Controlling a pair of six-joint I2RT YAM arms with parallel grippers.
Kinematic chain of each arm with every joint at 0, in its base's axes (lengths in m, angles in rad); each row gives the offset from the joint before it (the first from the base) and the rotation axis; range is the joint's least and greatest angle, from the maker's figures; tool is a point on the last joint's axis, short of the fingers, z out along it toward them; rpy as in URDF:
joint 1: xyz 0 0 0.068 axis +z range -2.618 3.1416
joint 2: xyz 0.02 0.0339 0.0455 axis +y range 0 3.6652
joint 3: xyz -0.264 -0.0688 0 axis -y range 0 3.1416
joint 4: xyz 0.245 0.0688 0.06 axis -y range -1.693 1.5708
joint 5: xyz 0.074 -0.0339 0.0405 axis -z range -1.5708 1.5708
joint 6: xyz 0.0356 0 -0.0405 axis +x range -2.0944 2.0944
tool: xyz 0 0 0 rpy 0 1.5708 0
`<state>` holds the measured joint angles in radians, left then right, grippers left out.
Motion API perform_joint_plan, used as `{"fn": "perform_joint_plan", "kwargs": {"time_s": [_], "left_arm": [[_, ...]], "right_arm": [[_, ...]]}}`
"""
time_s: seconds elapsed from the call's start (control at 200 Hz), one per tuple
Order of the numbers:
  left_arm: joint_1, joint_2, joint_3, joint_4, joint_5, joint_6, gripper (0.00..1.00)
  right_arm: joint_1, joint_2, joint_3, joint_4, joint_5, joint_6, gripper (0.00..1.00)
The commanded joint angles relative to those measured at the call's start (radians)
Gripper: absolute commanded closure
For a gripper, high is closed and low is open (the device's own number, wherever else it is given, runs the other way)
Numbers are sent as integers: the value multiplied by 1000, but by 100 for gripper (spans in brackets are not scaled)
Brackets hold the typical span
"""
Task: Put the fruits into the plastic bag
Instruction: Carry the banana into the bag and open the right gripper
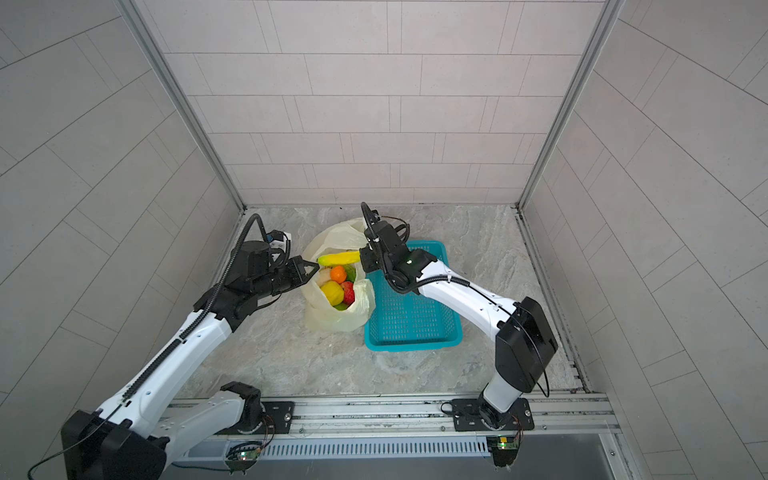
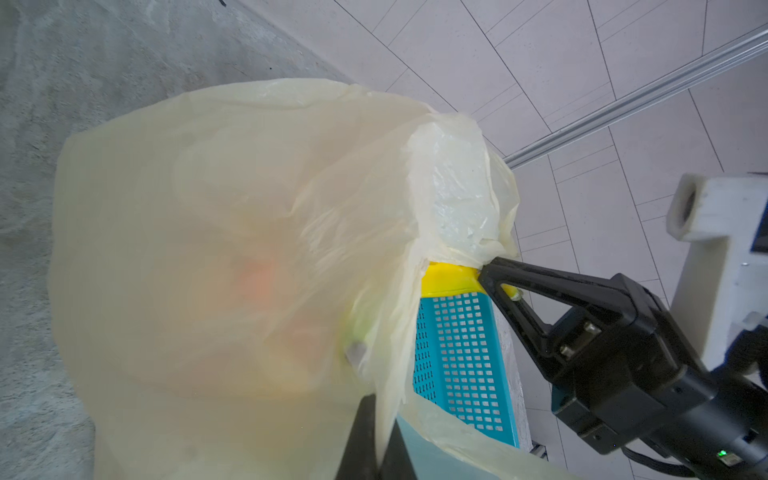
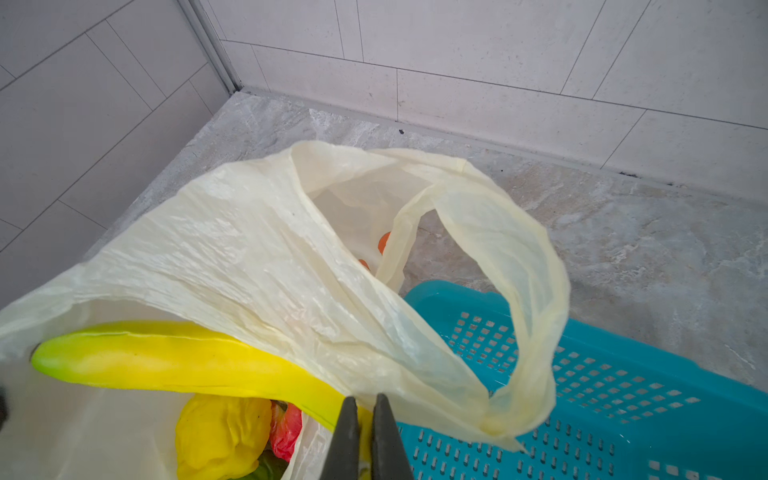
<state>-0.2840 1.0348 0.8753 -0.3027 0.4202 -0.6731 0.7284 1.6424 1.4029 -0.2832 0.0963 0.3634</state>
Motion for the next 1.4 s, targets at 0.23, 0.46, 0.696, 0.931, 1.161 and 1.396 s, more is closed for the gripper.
{"fn": "perform_joint_plan", "kwargs": {"time_s": [0.23, 0.46, 0.696, 0.931, 1.161, 1.396], "left_arm": [[-2, -24, 19, -41, -41, 54, 100], [-1, -14, 20, -39, -42, 58, 100], [-2, -7, 27, -48, -47, 60, 100], [-2, 8, 31, -53, -68, 60, 100], [-1, 11, 19, -50, -79, 52, 100], [0, 12, 14, -53, -103, 40, 100]], "right_arm": [[8, 107, 101, -47, 51, -14, 100], [62, 180, 179, -60, 47, -17, 100], [75, 265, 217, -51, 55, -13, 99], [68, 279, 217, -2, -40, -32, 82], [27, 207, 156, 55, -130, -8, 47], [-9, 26, 16, 139, -184, -4, 40]]}}
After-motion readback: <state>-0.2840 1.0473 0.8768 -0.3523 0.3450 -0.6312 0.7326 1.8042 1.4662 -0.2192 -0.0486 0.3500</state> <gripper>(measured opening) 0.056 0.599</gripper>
